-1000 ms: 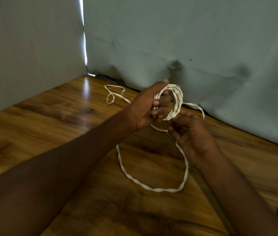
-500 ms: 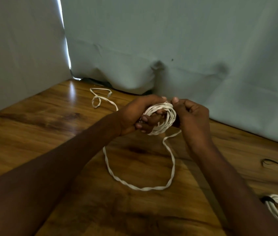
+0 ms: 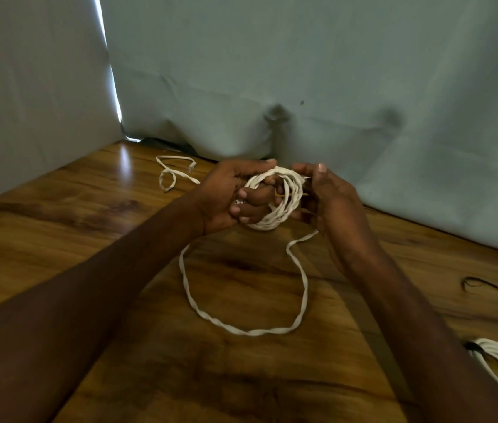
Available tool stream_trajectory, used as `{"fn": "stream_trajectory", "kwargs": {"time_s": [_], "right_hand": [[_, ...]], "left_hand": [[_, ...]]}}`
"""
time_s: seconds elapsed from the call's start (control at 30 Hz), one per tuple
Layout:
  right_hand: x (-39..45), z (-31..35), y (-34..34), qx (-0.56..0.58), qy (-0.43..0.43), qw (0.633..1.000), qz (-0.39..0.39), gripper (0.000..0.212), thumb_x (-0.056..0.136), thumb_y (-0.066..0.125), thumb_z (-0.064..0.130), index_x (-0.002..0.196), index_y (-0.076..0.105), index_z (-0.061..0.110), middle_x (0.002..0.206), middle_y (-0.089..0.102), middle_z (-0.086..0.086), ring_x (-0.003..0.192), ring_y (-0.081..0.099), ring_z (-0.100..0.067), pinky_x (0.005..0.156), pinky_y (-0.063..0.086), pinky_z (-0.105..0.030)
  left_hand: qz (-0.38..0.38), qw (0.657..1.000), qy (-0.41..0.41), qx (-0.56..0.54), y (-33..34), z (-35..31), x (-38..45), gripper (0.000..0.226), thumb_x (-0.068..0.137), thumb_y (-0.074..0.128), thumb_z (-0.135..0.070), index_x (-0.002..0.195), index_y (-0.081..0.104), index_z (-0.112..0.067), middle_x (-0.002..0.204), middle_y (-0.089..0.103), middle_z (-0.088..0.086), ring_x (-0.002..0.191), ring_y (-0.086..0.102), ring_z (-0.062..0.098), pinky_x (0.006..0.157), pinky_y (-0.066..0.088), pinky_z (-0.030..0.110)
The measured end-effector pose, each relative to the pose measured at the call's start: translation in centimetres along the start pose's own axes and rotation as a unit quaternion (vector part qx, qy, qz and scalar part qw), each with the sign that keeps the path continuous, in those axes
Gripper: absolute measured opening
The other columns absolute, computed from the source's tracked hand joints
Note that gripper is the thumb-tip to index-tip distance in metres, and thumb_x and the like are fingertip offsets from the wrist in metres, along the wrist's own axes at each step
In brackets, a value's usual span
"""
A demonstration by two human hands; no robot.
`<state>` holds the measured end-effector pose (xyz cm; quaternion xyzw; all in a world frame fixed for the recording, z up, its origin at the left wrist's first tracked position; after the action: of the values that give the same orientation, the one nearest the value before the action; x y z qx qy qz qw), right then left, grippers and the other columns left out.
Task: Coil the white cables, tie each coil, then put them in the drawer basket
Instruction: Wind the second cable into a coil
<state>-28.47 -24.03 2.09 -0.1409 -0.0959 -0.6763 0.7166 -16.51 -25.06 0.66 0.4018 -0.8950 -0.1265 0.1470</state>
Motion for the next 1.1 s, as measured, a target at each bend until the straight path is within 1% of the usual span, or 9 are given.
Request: {"fn": "stream_trajectory", "kwargs": {"time_s": [0.07, 0.17, 0.27, 0.37, 0.47, 0.63, 0.7, 0.87, 1.1], "right_hand": [[-0.2, -0.2, 1.4, 0.04, 0.003, 0.998, 0.045, 0.04, 0.111, 0.041, 0.033, 0.126, 0.068, 0.009, 0.11, 0.077, -0.011, 0.096, 0.074, -0.025, 0.082, 0.06, -0.036], [0.0, -1.9, 2.6, 0.211, 0.054, 0.975, 0.041, 0.036, 0.106, 0.049, 0.023, 0.128, 0.063, -0.002, 0.095, 0.074, -0.012, 0.083, 0.068, -0.025, 0.081, 0.059, -0.04], [0.5, -3.5, 3.6, 0.316, 0.087, 0.943, 0.05, 0.034, 0.093, 0.063, 0.032, 0.105, 0.066, 0.0, 0.092, 0.055, -0.018, 0.081, 0.046, -0.036, 0.091, 0.047, -0.057], [0.8, -3.6, 3.2, 0.353, 0.077, 0.932, 0.038, 0.023, 0.087, 0.062, 0.029, 0.093, 0.064, 0.006, 0.071, 0.047, -0.006, 0.06, 0.035, -0.02, 0.069, 0.04, -0.038], [0.6, -2.7, 3.2, 0.374, 0.058, 0.925, 0.035, 0.018, 0.09, 0.059, 0.025, 0.096, 0.059, 0.009, 0.064, 0.046, -0.001, 0.048, 0.034, -0.009, 0.055, 0.036, -0.028], [1.0, -2.7, 3.3, 0.426, 0.07, 0.902, 0.035, 0.021, 0.086, 0.058, 0.027, 0.08, 0.044, 0.013, 0.046, 0.037, 0.002, 0.031, 0.027, -0.007, 0.043, 0.018, -0.024], [1.1, -2.9, 3.3, 0.425, 0.067, 0.901, 0.05, 0.022, 0.087, 0.06, 0.027, 0.082, 0.045, 0.012, 0.049, 0.04, 0.001, 0.033, 0.03, -0.007, 0.047, 0.019, -0.026], [0.6, -2.5, 3.6, 0.435, 0.066, 0.893, 0.093, 0.014, 0.099, 0.054, 0.019, 0.102, 0.059, 0.005, 0.073, 0.055, -0.008, 0.052, 0.047, -0.01, 0.056, 0.043, -0.026], [0.9, -2.6, 3.1, 0.378, 0.044, 0.922, 0.072, 0.013, 0.095, 0.053, 0.014, 0.105, 0.057, 0.007, 0.073, 0.056, -0.006, 0.053, 0.044, -0.007, 0.054, 0.042, -0.022]], "left_hand": [[-0.014, 1.0, 0.016, 0.013, -0.2, -0.2, 0.1, 0.037, 0.105, 0.038, -0.033, 0.076, 0.048, -0.012, 0.043, 0.028, -0.005, 0.029, 0.02, 0.008, 0.039, 0.019, 0.022], [-0.03, 0.999, 0.027, 0.026, 0.0, 0.3, 0.6, 0.043, 0.106, 0.038, -0.034, 0.072, 0.052, -0.012, 0.041, 0.029, -0.004, 0.028, 0.021, 0.008, 0.04, 0.015, 0.026], [-0.047, 0.998, 0.021, 0.047, 0.1, 0.9, 1.1, 0.048, 0.109, 0.037, -0.035, 0.075, 0.058, -0.009, 0.042, 0.028, -0.005, 0.029, 0.024, 0.008, 0.042, 0.018, 0.026], [-0.046, 0.997, 0.026, 0.061, 0.2, 0.6, 1.2, 0.052, 0.109, 0.041, -0.035, 0.074, 0.065, -0.006, 0.044, 0.031, -0.005, 0.031, 0.023, 0.008, 0.044, 0.017, 0.029], [-0.027, 0.999, 0.026, 0.026, 0.6, 0.3, 1.1, 0.051, 0.108, 0.04, -0.032, 0.068, 0.064, -0.012, 0.044, 0.034, -0.007, 0.031, 0.023, 0.006, 0.045, 0.014, 0.031], [0.0, 0.998, 0.03, -0.047, 1.8, 0.6, 1.4, 0.036, 0.108, 0.036, -0.023, 0.076, 0.049, -0.013, 0.046, 0.036, -0.007, 0.03, 0.025, 0.004, 0.04, 0.021, 0.024], [-0.021, 0.998, 0.041, -0.049, 1.5, 0.6, 1.7, 0.034, 0.109, 0.037, -0.022, 0.076, 0.042, -0.016, 0.045, 0.033, -0.008, 0.03, 0.023, 0.003, 0.039, 0.016, 0.023], [-0.108, 0.99, 0.086, -0.037, -0.9, -0.3, 1.3, 0.034, 0.109, 0.048, -0.021, 0.076, 0.039, -0.022, 0.045, 0.03, -0.008, 0.029, 0.021, 0.003, 0.036, 0.014, 0.015], [-0.092, 0.992, 0.084, -0.034, -1.2, 0.0, 1.5, 0.03, 0.109, 0.048, -0.023, 0.079, 0.042, -0.02, 0.047, 0.032, -0.007, 0.03, 0.024, 0.003, 0.035, 0.023, 0.017]]}}
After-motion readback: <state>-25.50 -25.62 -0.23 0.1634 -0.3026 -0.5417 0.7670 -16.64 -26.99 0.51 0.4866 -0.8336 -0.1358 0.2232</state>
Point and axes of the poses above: each hand's wrist, its own x-axis towards the middle knuckle, its own y-axis out of the palm, z = x × y, the point moved 10 cm from there along x, towards the middle knuckle
